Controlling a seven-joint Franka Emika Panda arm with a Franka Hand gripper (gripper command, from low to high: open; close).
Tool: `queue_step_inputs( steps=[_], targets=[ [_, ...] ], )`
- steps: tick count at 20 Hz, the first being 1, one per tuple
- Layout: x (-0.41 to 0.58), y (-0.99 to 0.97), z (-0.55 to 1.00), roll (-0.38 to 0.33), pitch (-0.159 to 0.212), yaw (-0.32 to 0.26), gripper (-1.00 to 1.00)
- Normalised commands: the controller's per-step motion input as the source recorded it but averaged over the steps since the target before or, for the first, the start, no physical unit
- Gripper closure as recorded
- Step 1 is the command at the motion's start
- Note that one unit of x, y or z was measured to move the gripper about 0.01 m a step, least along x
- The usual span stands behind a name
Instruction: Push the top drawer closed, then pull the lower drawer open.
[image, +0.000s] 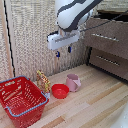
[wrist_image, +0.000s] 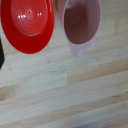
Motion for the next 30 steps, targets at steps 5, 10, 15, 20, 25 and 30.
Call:
queue_step_inputs(
  steps=[5,10,15,20,25,30],
  targets=[
    [-0.045,-0.02,0.13,-0.326,0.0,0.167,-1.0],
    [0.0,0.0,0.12,-0.357,0.0,0.125,-1.0],
    [0.033,0.08,0.16,-0.372,0.016,0.08,-1.0],
    [0.044,0.23,0.18,-0.375,0.039,0.028,-1.0],
    [0.086,0.22,0.16,-0.375,0.015,0.031,-1.0],
    [0.103,0.14,0.16,-0.37,0.0,0.054,-1.0]
  ],
)
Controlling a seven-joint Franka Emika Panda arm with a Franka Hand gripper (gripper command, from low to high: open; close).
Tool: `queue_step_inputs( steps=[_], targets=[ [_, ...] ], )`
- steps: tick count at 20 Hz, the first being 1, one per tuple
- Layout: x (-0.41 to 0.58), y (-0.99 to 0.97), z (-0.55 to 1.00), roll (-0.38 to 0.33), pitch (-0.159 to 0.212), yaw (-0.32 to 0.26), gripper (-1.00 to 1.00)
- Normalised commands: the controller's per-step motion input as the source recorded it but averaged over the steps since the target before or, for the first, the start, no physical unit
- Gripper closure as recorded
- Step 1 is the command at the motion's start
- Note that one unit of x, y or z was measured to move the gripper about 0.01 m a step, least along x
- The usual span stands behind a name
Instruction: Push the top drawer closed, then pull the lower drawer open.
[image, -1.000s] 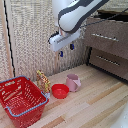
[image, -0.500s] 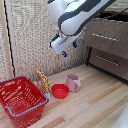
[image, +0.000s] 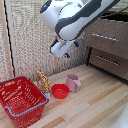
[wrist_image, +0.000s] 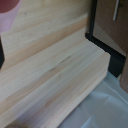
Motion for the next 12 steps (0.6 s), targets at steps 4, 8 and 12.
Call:
queue_step_inputs(
  steps=[4,8,12],
  targets=[
    [0.114,0.0,0.22,-0.322,-0.004,0.103,-1.0],
    [0.116,-0.02,0.2,-0.313,-0.006,0.109,-1.0],
    [0.097,-0.16,0.17,-0.268,-0.045,0.114,-1.0]
  ],
)
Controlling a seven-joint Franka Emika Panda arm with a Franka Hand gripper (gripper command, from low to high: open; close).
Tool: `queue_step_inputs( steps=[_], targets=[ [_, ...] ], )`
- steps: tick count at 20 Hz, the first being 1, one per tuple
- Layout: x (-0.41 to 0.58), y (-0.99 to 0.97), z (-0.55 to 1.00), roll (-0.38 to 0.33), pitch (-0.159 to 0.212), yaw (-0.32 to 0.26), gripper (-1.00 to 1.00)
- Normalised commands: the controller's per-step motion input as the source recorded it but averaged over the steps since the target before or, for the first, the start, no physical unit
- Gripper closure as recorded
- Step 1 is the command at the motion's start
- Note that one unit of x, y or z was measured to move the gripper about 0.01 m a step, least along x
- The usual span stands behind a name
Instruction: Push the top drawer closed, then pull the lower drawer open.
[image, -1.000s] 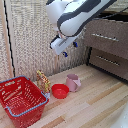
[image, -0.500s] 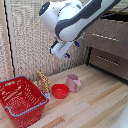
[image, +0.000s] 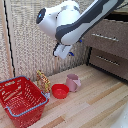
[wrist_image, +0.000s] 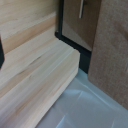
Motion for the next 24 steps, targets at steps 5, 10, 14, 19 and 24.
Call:
queue_step_inputs(
  steps=[5,10,14,19,24],
  targets=[
    [0.055,-0.22,0.09,-0.271,-0.062,0.114,-1.0],
    [0.0,-0.37,0.01,-0.25,-0.082,0.123,-1.0],
    [0.0,-0.43,0.12,-0.251,-0.032,0.087,-1.0],
    [0.0,-0.53,0.02,-0.211,-0.003,0.085,-1.0],
    [0.005,-0.63,0.01,-0.162,0.001,0.083,-1.0]
  ],
)
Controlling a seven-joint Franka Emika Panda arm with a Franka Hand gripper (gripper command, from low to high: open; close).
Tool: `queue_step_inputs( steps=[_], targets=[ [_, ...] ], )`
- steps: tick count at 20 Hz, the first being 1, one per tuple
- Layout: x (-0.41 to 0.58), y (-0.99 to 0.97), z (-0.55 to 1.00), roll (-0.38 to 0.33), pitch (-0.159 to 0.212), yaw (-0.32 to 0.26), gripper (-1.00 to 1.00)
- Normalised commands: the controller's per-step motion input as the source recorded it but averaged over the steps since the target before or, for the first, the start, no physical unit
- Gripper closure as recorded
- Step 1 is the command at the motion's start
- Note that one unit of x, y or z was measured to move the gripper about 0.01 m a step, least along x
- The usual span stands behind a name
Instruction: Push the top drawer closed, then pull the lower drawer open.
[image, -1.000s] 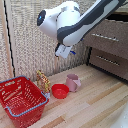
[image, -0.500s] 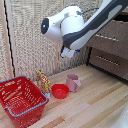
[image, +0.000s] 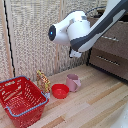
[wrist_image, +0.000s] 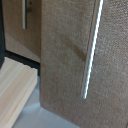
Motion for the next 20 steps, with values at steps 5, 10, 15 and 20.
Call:
queue_step_inputs(
  steps=[5,10,15,20],
  targets=[
    [0.073,-0.74,-0.02,-0.079,0.0,0.129,-1.0],
    [0.025,-0.6,0.18,-0.086,-0.001,0.078,-1.0],
    [0.0,-0.44,0.39,-0.125,0.0,-0.01,-1.0],
    [0.077,-0.31,0.29,-0.078,0.01,-0.014,1.0]
  ],
)
